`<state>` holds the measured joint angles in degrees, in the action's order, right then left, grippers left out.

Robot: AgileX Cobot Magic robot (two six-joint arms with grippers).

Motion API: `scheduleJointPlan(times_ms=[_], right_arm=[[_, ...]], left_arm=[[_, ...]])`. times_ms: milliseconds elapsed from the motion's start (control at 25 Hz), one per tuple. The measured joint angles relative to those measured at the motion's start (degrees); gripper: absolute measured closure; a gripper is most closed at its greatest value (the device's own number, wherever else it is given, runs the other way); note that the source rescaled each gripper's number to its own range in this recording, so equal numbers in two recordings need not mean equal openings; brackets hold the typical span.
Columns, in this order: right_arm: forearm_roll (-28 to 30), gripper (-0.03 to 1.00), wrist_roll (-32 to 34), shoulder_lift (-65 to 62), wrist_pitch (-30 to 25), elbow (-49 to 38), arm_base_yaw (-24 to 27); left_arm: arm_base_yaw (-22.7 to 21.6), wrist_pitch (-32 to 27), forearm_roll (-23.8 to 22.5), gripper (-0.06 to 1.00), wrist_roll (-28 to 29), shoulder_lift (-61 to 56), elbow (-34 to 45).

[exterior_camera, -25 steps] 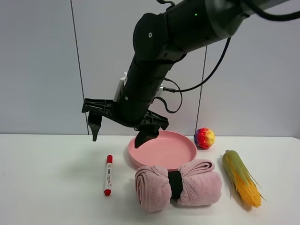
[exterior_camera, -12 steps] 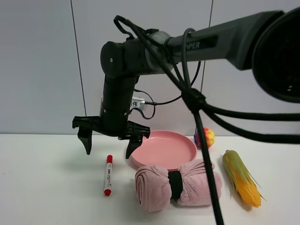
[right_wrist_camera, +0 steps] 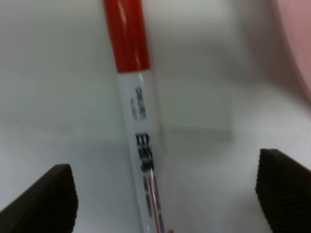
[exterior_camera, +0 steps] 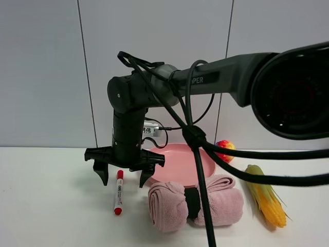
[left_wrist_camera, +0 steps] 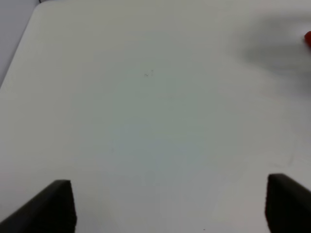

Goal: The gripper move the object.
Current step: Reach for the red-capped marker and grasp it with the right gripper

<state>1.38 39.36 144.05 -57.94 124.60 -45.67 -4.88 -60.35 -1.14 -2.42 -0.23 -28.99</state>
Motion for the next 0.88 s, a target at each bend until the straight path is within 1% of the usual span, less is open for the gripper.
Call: scheduleJointPlan(times_ms=[240, 440, 640, 880], right_arm=[[0.2, 0.25, 2.1, 0.5, 4.5, 0.0, 0.0], [0.6, 0.25, 2.5, 2.2, 5.3, 0.0, -0.1], [0.9, 0.25, 2.5, 2.3, 7.5, 0.0, -0.4], [1.3, 0.25, 2.5, 2.3, 8.1, 0.0, -0.5]], left_arm=[[0.0, 0.0, 0.0, -0.06, 0.0, 0.0, 0.0], [0.0, 0.0, 0.0, -0.06, 0.0, 0.0, 0.0], [0.0, 0.0, 0.0, -0.06, 0.0, 0.0, 0.0], [0.0, 0.0, 0.0, -0.06, 0.0, 0.0, 0.0]])
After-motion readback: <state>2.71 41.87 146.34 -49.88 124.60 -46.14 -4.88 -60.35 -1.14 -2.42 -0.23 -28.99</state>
